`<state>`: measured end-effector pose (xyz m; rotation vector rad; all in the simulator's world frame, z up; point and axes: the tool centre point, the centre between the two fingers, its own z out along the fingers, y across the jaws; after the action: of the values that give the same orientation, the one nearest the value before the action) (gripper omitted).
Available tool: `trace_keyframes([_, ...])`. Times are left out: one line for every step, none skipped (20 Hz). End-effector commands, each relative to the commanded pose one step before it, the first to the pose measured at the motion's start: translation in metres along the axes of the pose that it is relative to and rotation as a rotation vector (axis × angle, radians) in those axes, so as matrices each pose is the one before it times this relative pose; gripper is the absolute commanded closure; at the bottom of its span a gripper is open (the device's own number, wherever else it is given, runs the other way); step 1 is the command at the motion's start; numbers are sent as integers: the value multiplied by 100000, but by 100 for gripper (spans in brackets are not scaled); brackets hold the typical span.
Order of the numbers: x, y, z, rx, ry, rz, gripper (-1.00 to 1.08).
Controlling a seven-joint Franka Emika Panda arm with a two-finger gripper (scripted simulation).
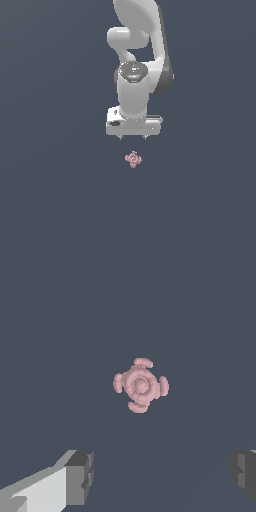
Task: Pick up the object and move it to a goal position.
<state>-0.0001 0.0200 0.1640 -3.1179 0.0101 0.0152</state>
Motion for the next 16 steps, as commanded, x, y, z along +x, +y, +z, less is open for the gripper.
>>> trace_keyframes([0, 1, 0, 0, 0, 0, -92])
trace_keyframes([-1, -57, -7, -3, -17, -182, -92])
trace_keyframes([-4, -175, -17, -4, -54, -550, -92])
trace_keyframes([-6, -280, -28, -7, -88, -891, -92])
trace_keyframes([-6, -384, -38, -11, -119, -1229, -92])
trace_keyframes([-4, -479, -47, -16, -148, -1548, -92])
trace_keyframes([2, -481, -46, -19, -147, -1577, -92])
trace_keyframes([6, -358, -32, -17, -108, -1201, -92])
trace_keyframes([8, -236, -19, -13, -71, -823, -92])
trace_keyframes([7, -122, -7, -9, -37, -456, -92])
trace_keyframes([4, -23, 2, -4, -7, -119, -92])
trace_keyframes([-2, 48, 5, 2, 15, 168, -92])
trace_keyframes([-11, 76, -5, 11, 22, 365, -92])
trace_keyframes([-12, 18, -14, 11, 4, 207, -92])
trace_keyframes([-2, -13, -5, 0, 0, 0, -92])
trace_keyframes([10, -2, 13, -7, -3, -138, -92])
